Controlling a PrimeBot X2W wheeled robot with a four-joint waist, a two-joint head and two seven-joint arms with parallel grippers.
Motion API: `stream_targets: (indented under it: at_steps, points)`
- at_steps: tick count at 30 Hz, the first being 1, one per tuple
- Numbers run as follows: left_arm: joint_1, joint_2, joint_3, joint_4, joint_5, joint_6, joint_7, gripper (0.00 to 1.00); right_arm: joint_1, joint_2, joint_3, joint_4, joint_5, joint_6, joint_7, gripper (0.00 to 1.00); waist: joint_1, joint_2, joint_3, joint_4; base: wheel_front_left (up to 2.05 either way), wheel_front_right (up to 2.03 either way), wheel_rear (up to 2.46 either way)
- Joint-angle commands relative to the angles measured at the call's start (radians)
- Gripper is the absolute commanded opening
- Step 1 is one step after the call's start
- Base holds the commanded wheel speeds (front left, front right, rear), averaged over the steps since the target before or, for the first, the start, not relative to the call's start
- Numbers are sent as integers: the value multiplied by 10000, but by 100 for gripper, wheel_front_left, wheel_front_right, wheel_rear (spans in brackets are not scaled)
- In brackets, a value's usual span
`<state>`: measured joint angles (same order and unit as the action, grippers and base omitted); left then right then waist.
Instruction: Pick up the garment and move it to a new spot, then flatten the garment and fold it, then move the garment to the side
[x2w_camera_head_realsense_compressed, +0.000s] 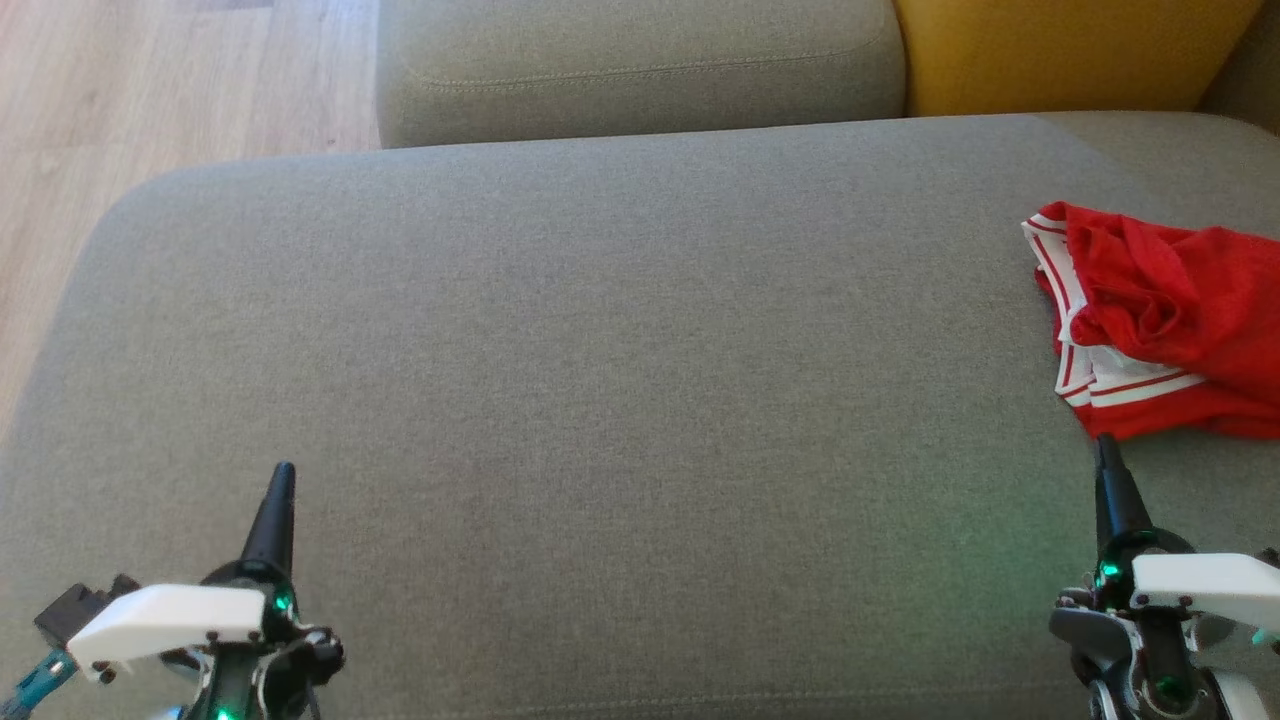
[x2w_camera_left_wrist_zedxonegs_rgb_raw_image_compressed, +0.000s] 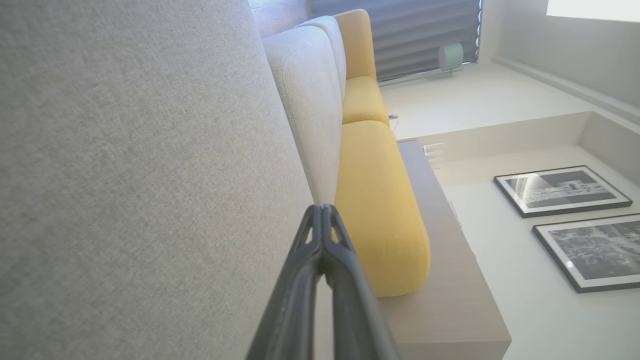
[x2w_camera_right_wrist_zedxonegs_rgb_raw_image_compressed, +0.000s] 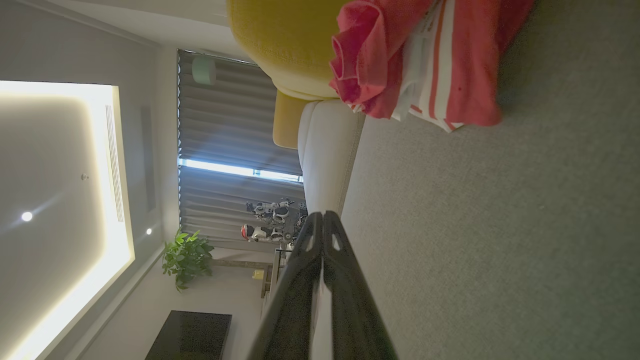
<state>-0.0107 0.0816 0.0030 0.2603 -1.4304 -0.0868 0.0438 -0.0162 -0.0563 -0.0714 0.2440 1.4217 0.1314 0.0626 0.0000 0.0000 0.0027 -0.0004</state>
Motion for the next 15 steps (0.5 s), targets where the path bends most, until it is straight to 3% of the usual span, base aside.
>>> stream_targets:
  at_steps: [1,15]
  points:
    - [-672,55,399,-274,-258,-103,85,0,-641,-203,135,-255,297,-7,89,0,0,0,0,1,0,0,0]
    - [-922,-122,823,-172,-1784,-402,461,0,-859,-195,-49,-40,1954,-7,208,0,0,0,4,4,0,0,0]
